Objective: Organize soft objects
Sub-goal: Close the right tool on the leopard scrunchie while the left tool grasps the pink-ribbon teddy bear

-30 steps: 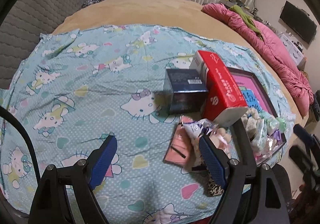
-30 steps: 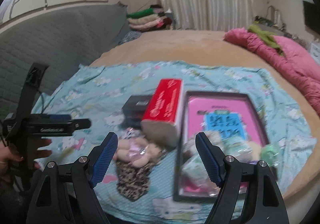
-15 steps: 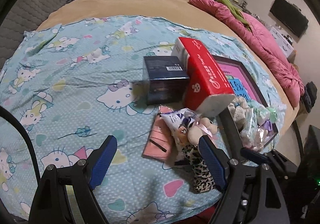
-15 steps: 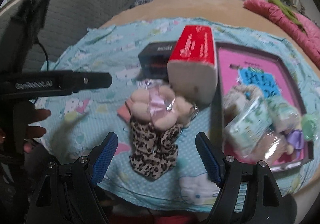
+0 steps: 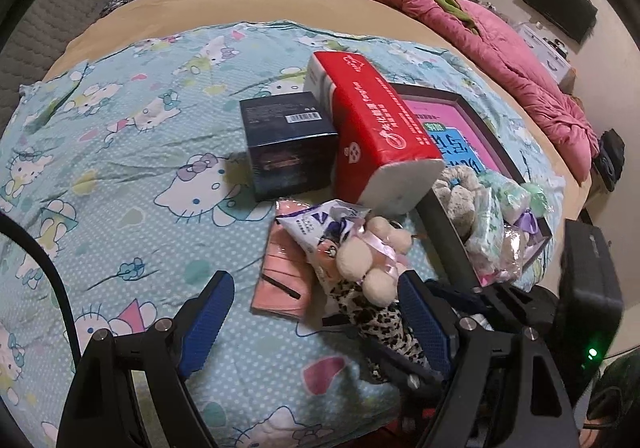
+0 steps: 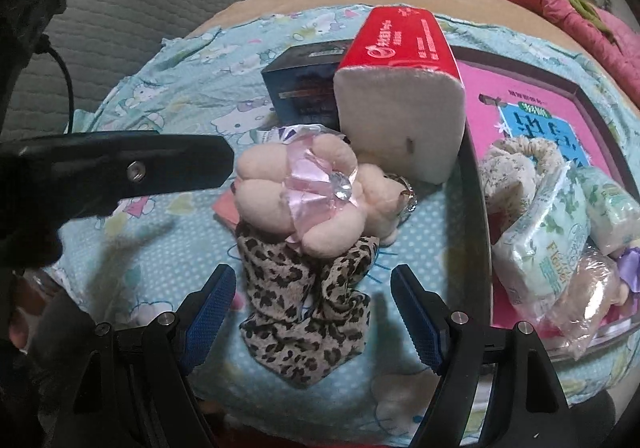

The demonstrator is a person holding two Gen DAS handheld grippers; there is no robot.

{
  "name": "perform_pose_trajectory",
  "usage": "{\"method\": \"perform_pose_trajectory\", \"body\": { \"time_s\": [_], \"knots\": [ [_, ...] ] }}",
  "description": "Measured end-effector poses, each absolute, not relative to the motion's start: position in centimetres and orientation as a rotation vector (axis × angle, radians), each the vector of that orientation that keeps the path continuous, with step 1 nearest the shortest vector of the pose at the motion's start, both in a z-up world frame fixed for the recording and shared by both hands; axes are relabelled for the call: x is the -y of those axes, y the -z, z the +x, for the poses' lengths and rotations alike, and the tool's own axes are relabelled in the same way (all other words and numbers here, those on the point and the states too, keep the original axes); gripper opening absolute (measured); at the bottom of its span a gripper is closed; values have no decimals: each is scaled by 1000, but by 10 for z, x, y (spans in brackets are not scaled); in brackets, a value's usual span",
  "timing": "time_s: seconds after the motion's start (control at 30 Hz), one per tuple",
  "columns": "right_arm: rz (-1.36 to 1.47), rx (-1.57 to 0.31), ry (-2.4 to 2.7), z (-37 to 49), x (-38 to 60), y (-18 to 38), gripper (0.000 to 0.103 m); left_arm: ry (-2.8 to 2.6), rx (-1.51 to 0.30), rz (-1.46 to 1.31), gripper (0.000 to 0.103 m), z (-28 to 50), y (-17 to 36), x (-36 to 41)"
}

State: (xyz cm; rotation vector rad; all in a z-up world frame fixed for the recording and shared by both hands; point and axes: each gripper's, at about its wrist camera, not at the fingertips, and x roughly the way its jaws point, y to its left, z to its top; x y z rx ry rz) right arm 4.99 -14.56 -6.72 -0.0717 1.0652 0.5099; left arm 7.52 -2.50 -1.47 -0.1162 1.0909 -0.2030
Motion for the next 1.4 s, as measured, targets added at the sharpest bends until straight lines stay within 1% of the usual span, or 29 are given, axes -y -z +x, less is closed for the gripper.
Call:
{"method": "perform_pose_trajectory", "body": {
  "time_s": [0.03, 0.07, 0.1, 0.17, 0.2, 0.27, 0.37, 0.73, 0.97, 1.03, 1.17, 1.4],
  "knots": [
    [-70, -1072, -517, 51, 146, 69, 58, 206, -1091, -115, 83, 75, 15, 26],
    [-72, -1080, -526, 52, 145, 71, 50, 211, -1091, -111, 83, 75, 15, 28],
    [-76, -1083, -532, 52, 144, 72, 47, 215, -1092, -104, 83, 75, 15, 30],
    [-86, -1079, -561, 51, 143, 71, 34, 223, -1094, -97, 83, 76, 16, 33],
    [-93, -1077, -572, 50, 142, 70, 31, 228, -1097, -96, 83, 77, 16, 35],
    [-103, -1078, -602, 47, 141, 68, 23, 240, -1101, -93, 83, 77, 18, 39],
    [-102, -1081, -622, 43, 144, 65, 18, 258, -1111, -82, 83, 79, 21, 46],
    [3, -1125, -647, 35, 168, 61, 17, 295, -1160, -19, 82, 90, 33, 75],
    [102, -1148, -643, 38, 187, 62, 17, 306, -1221, 145, 77, 93, 41, 109],
    [116, -1155, -646, 39, 189, 63, 17, 305, -1236, 175, 68, 94, 44, 116],
    [147, -1159, -654, 40, 193, 63, 17, 296, -1270, 192, 61, 99, 53, 124],
    [202, -1165, -659, 44, 205, 62, 17, 319, -1272, 110, 50, 104, 53, 114]
  ]
}}
